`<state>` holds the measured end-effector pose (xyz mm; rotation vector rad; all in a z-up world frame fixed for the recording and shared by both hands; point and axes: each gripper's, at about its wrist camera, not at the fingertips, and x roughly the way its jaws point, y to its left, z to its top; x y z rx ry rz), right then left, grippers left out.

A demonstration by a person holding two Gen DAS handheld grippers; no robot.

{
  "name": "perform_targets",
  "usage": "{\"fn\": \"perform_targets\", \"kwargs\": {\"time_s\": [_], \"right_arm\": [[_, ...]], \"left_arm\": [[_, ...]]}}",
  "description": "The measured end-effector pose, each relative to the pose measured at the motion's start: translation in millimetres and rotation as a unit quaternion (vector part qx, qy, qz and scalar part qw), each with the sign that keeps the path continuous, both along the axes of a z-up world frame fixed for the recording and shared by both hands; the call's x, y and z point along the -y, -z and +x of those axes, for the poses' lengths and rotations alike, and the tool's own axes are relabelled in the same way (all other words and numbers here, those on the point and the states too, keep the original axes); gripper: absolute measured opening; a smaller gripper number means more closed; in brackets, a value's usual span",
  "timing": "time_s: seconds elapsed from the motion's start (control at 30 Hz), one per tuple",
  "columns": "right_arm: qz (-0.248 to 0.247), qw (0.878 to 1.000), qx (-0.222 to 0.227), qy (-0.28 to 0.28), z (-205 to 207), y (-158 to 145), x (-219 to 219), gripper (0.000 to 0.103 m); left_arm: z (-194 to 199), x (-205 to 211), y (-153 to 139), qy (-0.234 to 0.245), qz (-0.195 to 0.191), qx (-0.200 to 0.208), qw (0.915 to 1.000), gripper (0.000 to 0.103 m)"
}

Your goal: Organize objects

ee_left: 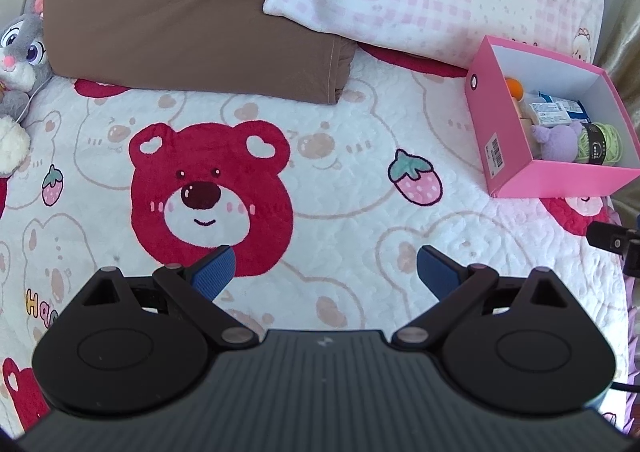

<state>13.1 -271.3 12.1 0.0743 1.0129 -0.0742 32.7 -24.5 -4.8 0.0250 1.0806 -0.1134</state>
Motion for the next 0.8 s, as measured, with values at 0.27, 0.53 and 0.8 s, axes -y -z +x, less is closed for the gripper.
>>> {"fn": "perform_targets", "kwargs": {"time_s": [0.27, 0.53, 0.8], "right_arm": [[0.000, 1.000, 0.001, -0.004, -0.4, -0.3, -2.7, 0.093], [-0.001, 1.000, 0.001, -0.004, -0.8, -1.1, -3.7, 0.093], [-0.001, 1.000, 0.001, -0.005, -0.4, -2.4, -3.5, 0.093]], "left_arm": [[2.2, -2.6, 3.0, 0.000, -0.004, -0.012, 0.9999, 0.098], [2.3, -0.6, 1.9, 0.007, 0.000, -0.008, 0.9999, 0.098], [2.5, -0.6, 2.0, 0.007, 0.000, -0.008, 0.9999, 0.098]]}}
